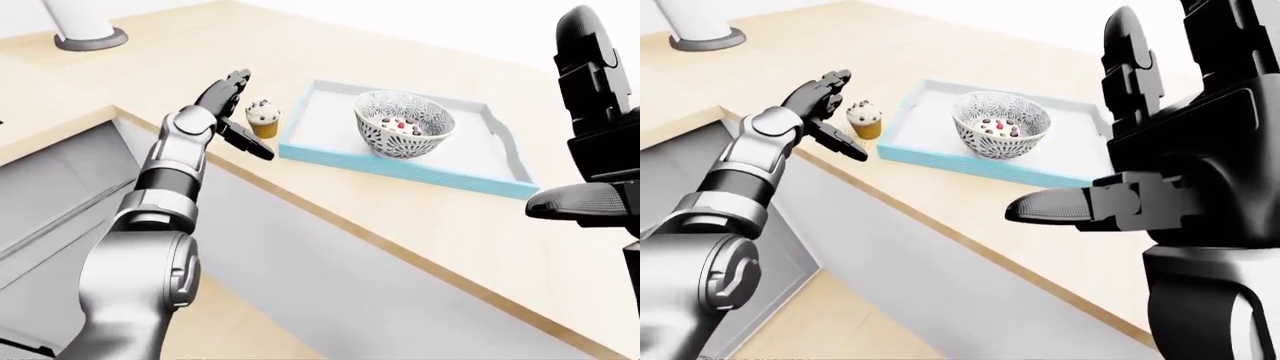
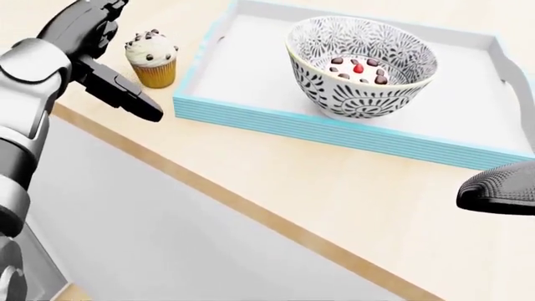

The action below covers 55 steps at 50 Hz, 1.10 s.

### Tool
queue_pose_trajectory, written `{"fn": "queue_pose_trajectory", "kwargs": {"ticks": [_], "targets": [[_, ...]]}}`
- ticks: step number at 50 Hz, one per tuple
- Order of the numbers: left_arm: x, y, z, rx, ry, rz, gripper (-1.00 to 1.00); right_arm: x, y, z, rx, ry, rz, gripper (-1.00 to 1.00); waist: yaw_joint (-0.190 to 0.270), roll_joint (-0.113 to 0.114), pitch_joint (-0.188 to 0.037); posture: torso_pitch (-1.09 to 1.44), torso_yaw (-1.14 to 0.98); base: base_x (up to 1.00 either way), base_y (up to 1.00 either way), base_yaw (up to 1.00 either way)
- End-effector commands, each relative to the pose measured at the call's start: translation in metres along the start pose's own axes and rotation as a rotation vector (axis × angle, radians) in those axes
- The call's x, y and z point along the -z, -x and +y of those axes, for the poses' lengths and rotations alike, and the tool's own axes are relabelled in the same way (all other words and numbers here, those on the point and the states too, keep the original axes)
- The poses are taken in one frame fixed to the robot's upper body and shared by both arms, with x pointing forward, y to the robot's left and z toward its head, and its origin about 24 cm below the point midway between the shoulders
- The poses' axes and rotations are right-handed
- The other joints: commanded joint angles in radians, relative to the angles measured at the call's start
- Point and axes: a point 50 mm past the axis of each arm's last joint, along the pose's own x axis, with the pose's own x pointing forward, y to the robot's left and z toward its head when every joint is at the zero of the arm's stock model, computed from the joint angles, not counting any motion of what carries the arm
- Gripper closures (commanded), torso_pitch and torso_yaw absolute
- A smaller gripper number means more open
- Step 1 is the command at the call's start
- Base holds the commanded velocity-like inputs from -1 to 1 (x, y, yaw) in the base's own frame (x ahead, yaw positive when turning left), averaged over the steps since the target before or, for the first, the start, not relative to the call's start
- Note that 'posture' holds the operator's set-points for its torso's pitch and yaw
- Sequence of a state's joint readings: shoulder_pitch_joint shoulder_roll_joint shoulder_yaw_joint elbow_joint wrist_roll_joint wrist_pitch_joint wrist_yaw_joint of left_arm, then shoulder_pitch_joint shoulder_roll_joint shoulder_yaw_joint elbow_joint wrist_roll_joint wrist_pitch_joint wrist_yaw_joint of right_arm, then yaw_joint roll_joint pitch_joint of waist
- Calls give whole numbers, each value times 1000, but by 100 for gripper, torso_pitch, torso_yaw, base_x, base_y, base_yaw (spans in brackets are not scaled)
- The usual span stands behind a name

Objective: Pick up the bowl with cake and place it on the tray. Pick up the cupcake and place it on the tray.

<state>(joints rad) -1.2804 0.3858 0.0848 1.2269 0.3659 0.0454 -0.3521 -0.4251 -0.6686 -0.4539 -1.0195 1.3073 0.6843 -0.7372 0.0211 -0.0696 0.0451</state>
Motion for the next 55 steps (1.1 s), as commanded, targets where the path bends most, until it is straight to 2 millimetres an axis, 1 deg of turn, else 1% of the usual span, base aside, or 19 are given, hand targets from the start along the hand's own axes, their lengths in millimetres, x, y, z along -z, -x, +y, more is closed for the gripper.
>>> {"fn": "queue_pose_trajectory", "kwargs": {"ticks": [1,2,5,8,14,17,23,30,40,41,48,55], "targets": [[-29,3,14,-51,-28,-105,-93,-8,-1,0,2,1,-51,-100,0,2,-27,0,0,0,0,0],[-29,3,14,-51,-28,-105,-89,-9,0,1,1,1,-52,-100,0,2,-27,0,0,0,0,0],[-30,3,14,-51,-30,-105,-86,-10,0,1,2,1,-53,-100,0,1,-27,0,0,0,0,0],[-31,3,13,-49,-31,-106,-76,-10,0,1,3,0,-53,-100,0,1,-27,0,0,0,0,0],[-31,2,12,-50,-36,-104,-69,-9,1,0,4,-1,-52,-100,1,1,-27,0,0,0,0,0],[-28,1,8,-47,-48,-99,-63,-9,1,0,3,-2,-53,-100,0,1,-27,0,0,0,0,0],[-34,-2,2,-41,-65,-98,-60,-10,1,0,4,-2,-55,-100,1,-1,-27,0,0,0,0,0],[-35,-4,-3,-37,-89,-85,-53,-10,2,-1,6,-5,-58,-100,2,-1,-29,0,0,0,0,0],[-28,-5,-7,-35,-98,-69,-27,-12,3,0,7,-7,-61,-100,2,0,-30,0,0,0,0,0],[-28,-5,-7,-34,-97,-69,-21,-12,3,0,6,-8,-61,-100,2,0,-30,0,0,0,0,0],[-27,-5,-8,-35,-101,-67,-14,-11,4,-1,7,-9,-61,-100,3,1,-31,0,0,0,0,0],[-23,-6,-10,-38,-122,-60,-11,-11,5,-1,6,-10,-65,-100,2,3,-32,0,0,0,0,0]]}}
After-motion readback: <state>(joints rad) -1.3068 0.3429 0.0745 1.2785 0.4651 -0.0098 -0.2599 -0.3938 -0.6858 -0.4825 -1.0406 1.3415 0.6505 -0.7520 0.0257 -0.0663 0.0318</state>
